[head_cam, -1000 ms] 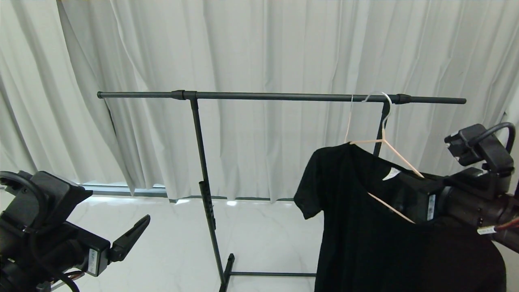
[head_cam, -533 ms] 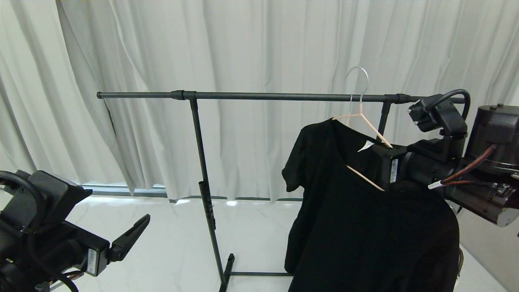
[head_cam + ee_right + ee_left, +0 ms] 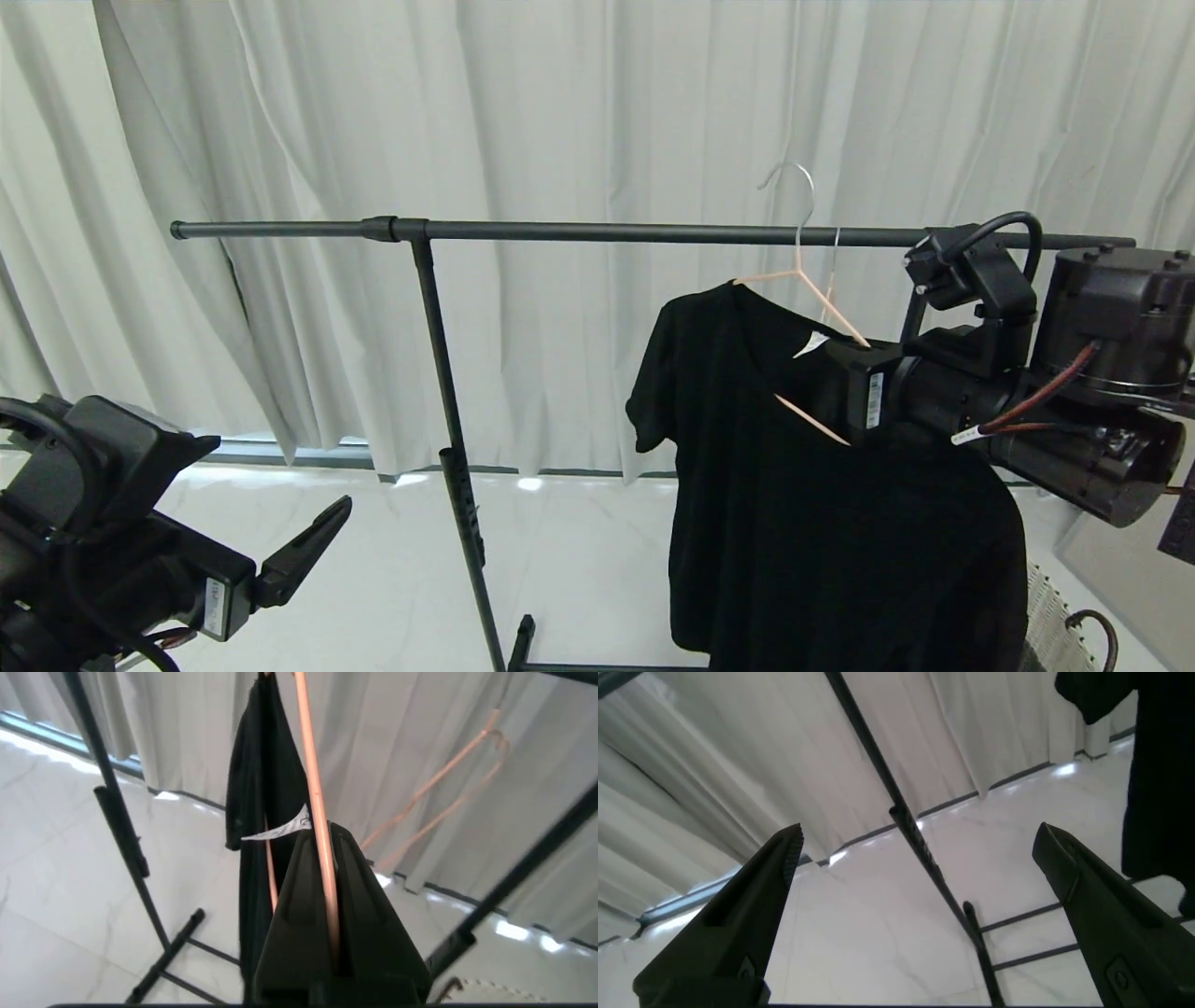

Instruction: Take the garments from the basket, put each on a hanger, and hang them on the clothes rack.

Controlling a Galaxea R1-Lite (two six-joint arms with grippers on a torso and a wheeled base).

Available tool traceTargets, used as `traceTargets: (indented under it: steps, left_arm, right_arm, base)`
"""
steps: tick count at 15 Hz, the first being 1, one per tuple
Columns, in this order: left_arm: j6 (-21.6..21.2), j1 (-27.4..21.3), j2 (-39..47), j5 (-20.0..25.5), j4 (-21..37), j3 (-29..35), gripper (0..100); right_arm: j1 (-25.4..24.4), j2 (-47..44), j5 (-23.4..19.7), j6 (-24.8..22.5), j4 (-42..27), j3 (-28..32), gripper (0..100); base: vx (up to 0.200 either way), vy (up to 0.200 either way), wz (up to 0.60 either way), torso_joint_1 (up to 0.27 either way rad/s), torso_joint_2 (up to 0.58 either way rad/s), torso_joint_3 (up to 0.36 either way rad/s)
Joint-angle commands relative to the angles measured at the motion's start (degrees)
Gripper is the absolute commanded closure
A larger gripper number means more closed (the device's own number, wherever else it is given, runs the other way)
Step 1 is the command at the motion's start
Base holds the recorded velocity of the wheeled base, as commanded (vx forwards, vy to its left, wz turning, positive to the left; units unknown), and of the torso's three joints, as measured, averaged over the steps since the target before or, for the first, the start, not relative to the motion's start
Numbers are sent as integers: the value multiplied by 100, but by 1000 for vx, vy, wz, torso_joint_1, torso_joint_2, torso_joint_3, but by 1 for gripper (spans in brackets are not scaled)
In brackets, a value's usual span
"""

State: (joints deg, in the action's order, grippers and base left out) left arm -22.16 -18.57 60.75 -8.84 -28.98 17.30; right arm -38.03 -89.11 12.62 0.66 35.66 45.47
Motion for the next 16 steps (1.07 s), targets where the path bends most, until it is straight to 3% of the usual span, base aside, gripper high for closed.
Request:
traceTargets:
  steps: [1,7,13,16]
  left_arm:
    - [1,-7,7,-4,-3,-16,0]
    - [10,-7,16,-4,-3,-25,0]
    - [10,-51,7,-4,-3,-113,0]
    - [10,-59,16,-4,-3,-139,0]
  right_arm:
    - [-116,8,13,31,3,-3,100]
    - [-450,105,4,259,38,23,100]
    - [-547,96,-14,365,205,58,100]
    - [-995,122,-31,708,249,58,100]
  base:
    - [200,0,0,2,7,-7]
    - [200,0,0,4,4,2]
    - [0,0,0,0,0,0]
    - [0,0,0,0,0,0]
